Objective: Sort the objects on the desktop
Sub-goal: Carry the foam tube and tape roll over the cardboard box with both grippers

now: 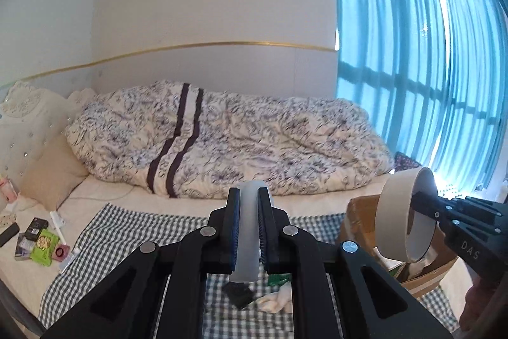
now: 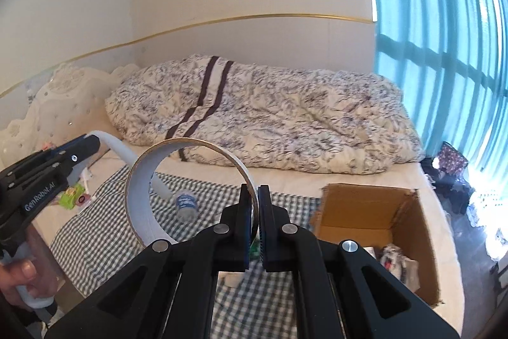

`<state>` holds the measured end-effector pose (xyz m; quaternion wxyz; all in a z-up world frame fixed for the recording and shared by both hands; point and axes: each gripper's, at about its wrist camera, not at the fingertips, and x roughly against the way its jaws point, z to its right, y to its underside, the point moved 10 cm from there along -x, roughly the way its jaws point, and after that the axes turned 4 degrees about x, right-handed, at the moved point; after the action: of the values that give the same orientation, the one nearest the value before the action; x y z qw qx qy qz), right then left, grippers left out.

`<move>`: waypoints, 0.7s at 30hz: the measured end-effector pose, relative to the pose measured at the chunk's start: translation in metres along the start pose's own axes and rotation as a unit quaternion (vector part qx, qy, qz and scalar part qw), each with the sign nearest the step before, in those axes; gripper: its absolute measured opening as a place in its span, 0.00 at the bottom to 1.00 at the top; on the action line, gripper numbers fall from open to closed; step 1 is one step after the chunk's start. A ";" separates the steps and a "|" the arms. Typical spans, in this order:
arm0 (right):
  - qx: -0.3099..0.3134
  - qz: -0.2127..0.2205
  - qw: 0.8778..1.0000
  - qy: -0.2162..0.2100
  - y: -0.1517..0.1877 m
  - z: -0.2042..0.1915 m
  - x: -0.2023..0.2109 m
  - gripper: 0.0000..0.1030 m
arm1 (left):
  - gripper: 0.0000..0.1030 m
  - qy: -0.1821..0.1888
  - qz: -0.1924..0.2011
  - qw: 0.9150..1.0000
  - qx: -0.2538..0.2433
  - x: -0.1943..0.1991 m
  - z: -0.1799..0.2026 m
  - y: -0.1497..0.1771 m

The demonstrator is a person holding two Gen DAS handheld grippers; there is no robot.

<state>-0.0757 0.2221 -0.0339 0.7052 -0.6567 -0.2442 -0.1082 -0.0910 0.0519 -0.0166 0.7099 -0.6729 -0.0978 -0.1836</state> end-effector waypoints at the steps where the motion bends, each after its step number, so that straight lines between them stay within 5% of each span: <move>1: -0.002 0.001 1.000 0.006 0.000 0.008 0.004 0.03 | 0.10 0.004 0.002 1.000 -0.002 0.001 0.007 -0.002; 21: -0.060 -0.037 0.991 0.109 0.047 0.162 0.028 0.04 | 0.10 0.121 -0.018 0.992 -0.042 -0.033 0.163 -0.002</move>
<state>-0.0619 0.3912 -0.0583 0.6822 -0.6730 -0.1826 -0.2198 -0.1044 0.2178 -0.0157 0.6842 -0.6732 -0.0156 -0.2801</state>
